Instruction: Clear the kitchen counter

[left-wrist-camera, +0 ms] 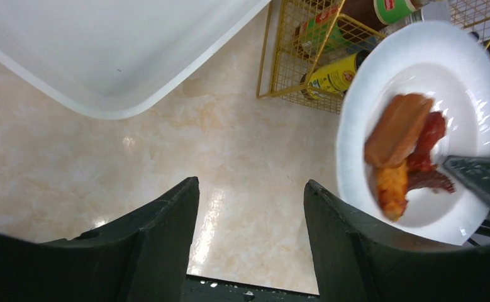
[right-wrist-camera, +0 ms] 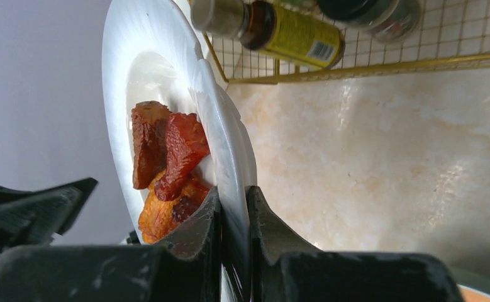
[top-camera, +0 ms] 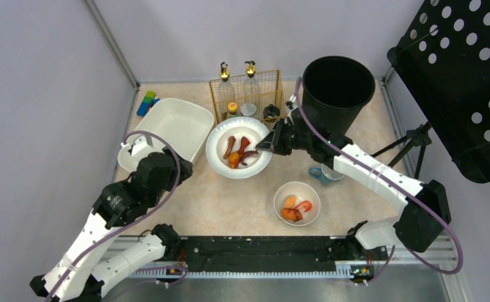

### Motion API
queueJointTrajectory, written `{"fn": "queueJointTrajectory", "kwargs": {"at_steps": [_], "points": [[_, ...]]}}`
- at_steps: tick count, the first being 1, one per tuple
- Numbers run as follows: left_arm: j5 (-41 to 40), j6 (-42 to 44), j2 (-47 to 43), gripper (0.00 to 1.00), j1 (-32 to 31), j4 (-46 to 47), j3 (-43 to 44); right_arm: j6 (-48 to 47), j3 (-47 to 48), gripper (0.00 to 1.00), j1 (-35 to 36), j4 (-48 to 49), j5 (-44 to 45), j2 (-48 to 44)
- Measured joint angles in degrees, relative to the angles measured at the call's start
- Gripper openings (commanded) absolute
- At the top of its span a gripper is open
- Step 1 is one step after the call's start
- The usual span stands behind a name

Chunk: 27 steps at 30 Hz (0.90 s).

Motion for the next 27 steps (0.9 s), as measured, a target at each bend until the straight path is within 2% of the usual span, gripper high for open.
{"fn": "queueJointTrajectory", "kwargs": {"at_steps": [17, 27], "points": [[8.1, 3.1, 5.2, 0.66, 0.0, 9.2, -7.3, 4.9, 21.6, 0.0, -9.5, -14.5, 11.0, -0.2], [11.7, 5.3, 7.6, 0.66, 0.0, 12.7, -7.5, 10.6, 29.1, 0.0, -11.6, -21.9, 25.9, -0.2]]}}
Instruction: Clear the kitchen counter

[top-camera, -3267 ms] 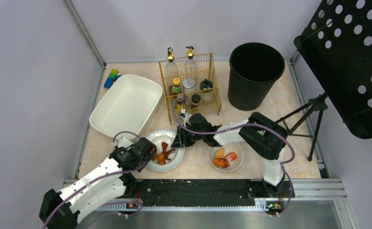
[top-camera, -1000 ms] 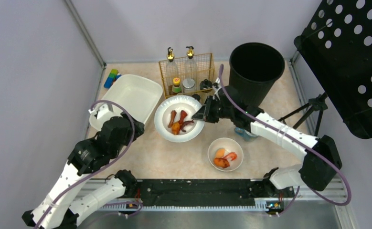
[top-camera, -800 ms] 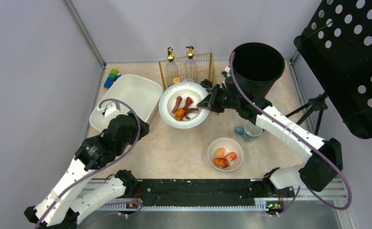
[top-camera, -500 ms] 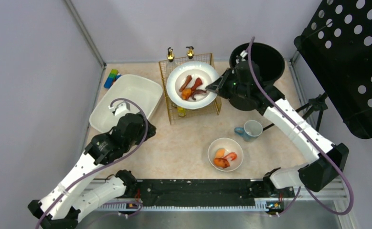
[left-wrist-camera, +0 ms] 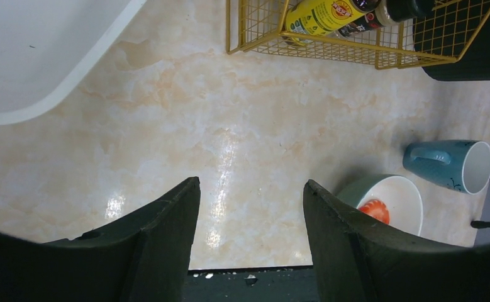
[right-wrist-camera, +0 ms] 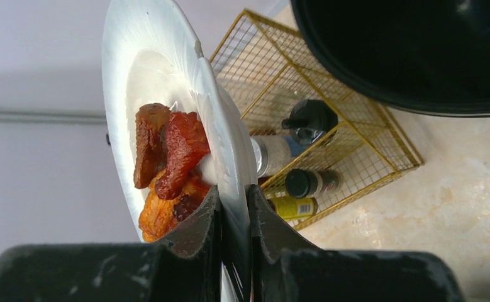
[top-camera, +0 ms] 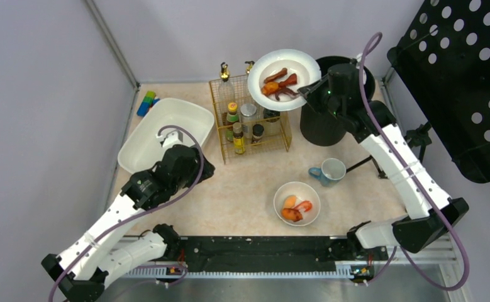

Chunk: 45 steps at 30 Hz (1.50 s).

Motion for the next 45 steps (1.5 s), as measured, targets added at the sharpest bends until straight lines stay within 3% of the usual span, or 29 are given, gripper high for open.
{"fn": "queueJointTrajectory", "kwargs": {"at_steps": [10, 23, 45], "points": [[2.8, 2.1, 1.8, 0.66, 0.0, 1.2, 0.0, 4.7, 2.2, 0.0, -2.3, -5.8, 10.9, -0.5], [5.3, 2.7, 1.7, 0.66, 0.0, 2.2, 0.0, 8.5, 5.3, 0.0, -11.9, -8.3, 13.7, -0.4], [6.1, 3.2, 1.8, 0.65, 0.0, 2.3, 0.0, 0.5, 5.3, 0.0, -13.7, -10.1, 20.7, 2.0]]}}
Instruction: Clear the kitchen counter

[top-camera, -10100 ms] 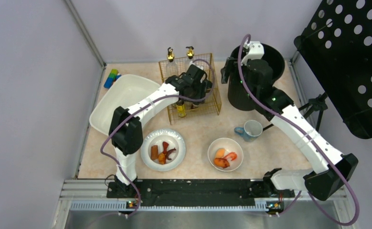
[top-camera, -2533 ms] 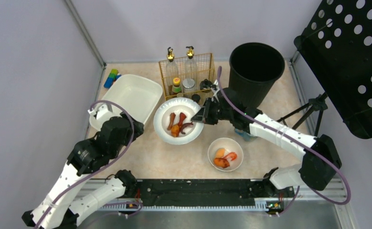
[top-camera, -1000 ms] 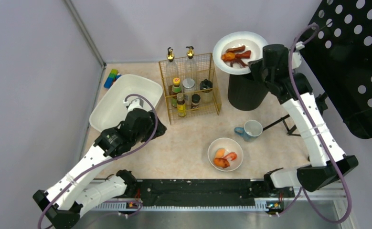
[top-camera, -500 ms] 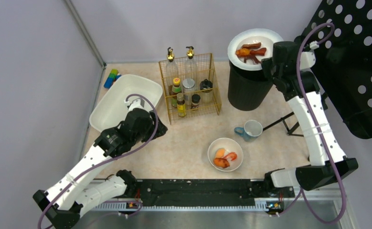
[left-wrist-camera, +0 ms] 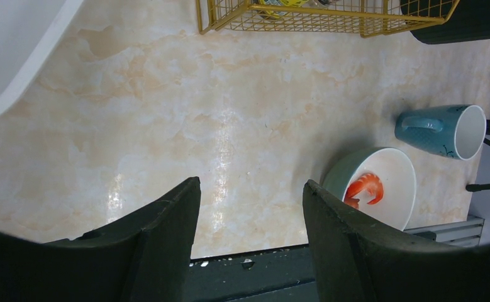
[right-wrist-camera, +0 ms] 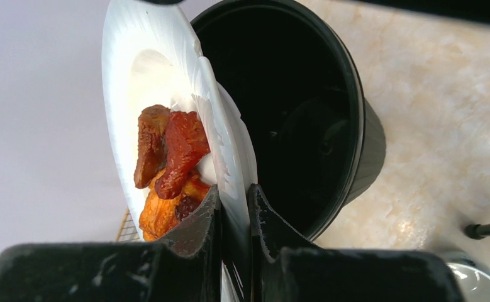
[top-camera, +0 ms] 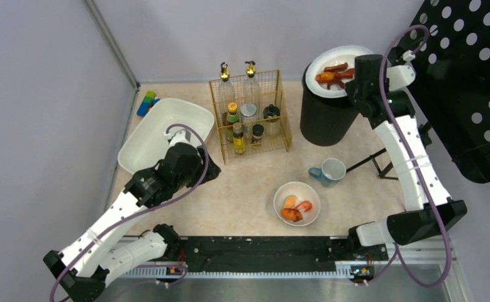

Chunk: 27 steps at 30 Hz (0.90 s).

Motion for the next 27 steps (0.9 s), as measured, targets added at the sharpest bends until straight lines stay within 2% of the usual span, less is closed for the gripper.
{"fn": "queueJointTrajectory", "kwargs": {"at_steps": [27], "points": [[1.2, 0.7, 2.1, 0.65, 0.0, 1.3, 0.0, -9.9, 2.1, 0.0, -1.7, -0.6, 6.7, 5.0]]}}
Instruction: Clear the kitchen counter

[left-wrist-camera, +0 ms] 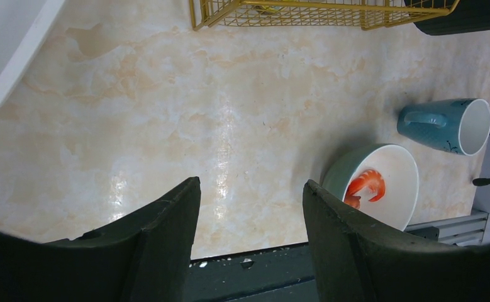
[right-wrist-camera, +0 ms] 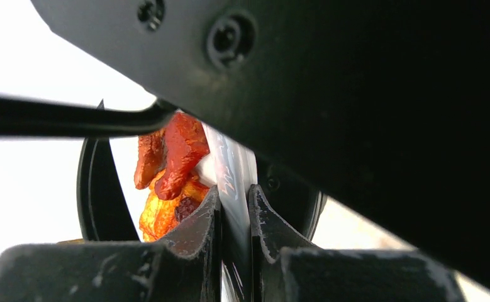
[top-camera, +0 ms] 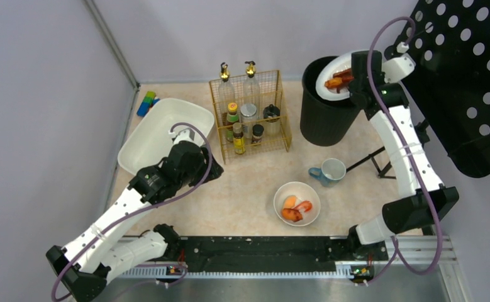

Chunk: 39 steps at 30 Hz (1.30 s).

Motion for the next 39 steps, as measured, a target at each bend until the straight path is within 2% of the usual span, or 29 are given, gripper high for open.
{"fn": "queueJointTrajectory", "kwargs": {"at_steps": [12, 23, 39], "points": [[0.2, 0.2, 0.5, 0.65, 0.0, 0.3, 0.0, -4.6, 0.5, 0.0, 0.0, 1.1, 0.0, 1.4], [0.9, 0.2, 0.7, 0.65, 0.0, 0.4, 0.0, -4.0, -2.0, 0.0, 0.0, 3.2, -1.2, 1.0], [1.5, 0.1, -0.5, 0.65, 0.0, 0.4, -0.7, -1.3, -7.6, 0.0, 0.0, 5.9, -2.2, -4.8]]}}
